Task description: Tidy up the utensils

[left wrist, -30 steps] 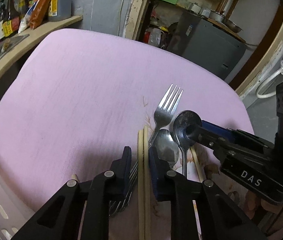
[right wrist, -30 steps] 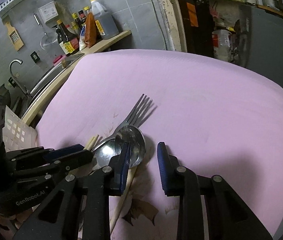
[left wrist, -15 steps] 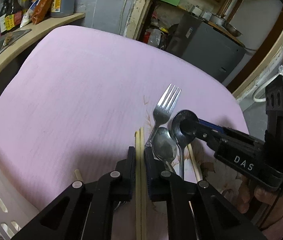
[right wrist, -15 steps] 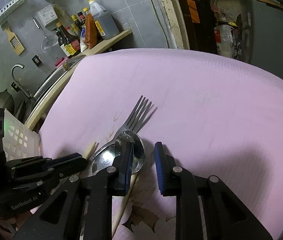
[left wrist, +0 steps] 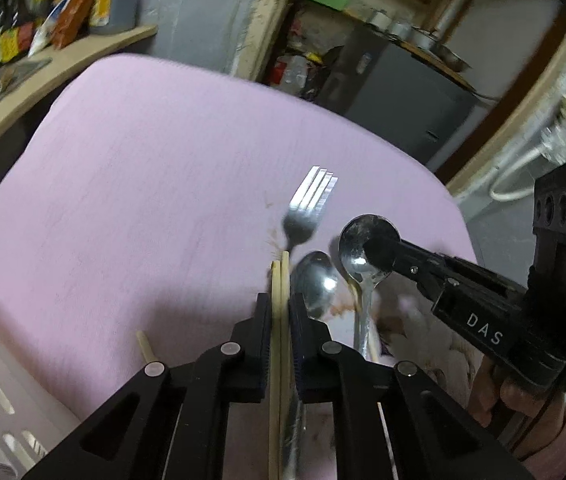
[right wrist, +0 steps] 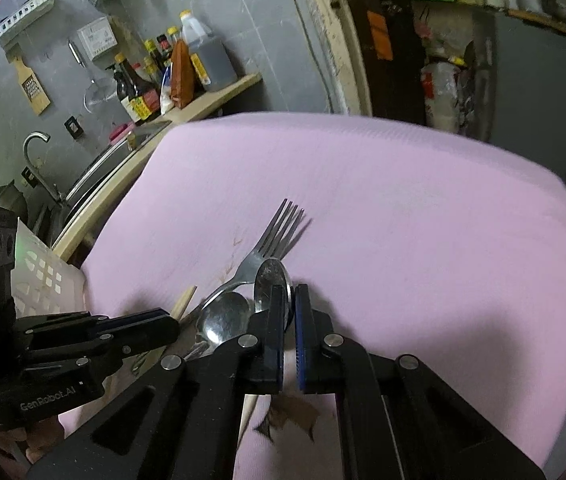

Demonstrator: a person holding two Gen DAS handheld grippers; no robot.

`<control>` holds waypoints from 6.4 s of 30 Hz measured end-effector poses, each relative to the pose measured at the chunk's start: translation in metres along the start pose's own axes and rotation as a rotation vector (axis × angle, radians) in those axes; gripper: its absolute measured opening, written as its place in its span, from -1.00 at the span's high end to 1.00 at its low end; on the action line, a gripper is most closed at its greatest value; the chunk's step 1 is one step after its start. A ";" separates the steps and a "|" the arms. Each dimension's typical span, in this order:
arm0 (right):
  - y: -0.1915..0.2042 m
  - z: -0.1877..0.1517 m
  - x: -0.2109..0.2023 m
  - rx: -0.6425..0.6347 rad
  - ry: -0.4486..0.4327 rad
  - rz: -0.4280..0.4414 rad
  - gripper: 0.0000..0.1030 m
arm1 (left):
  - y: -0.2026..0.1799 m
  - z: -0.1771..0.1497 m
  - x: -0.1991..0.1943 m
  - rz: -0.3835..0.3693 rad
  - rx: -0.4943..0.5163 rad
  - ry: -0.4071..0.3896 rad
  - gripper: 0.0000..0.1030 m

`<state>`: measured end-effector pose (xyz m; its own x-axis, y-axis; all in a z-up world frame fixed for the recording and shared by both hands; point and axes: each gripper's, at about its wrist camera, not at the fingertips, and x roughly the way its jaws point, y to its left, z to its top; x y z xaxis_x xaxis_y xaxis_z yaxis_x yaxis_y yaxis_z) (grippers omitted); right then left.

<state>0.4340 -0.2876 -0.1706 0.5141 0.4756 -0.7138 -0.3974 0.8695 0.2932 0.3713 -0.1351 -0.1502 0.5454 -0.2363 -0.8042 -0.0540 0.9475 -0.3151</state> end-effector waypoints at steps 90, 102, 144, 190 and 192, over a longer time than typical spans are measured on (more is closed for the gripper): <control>0.193 0.002 -0.211 0.009 -0.614 -0.257 0.92 | 0.061 0.036 -0.221 -0.268 0.123 -0.355 0.90; 0.280 0.022 -0.171 -0.080 -0.736 -0.341 0.92 | 0.150 0.073 -0.253 -0.171 0.052 -0.568 0.90; 0.314 -0.041 -0.125 -0.209 -0.624 -0.447 0.88 | 0.177 -0.004 -0.223 0.009 0.198 -0.729 0.89; 0.094 -0.071 -0.260 0.019 -0.525 -0.632 -0.96 | -0.034 -0.057 -0.195 0.114 0.367 -0.621 -1.00; 0.081 -0.074 -0.255 0.029 -0.510 -0.623 -0.96 | -0.043 -0.061 -0.188 0.108 0.392 -0.612 -1.00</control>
<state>0.2145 -0.3486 -0.0125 0.9213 -0.1021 -0.3751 0.0933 0.9948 -0.0415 0.2203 -0.1446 -0.0158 0.9296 -0.0838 -0.3588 0.1072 0.9932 0.0457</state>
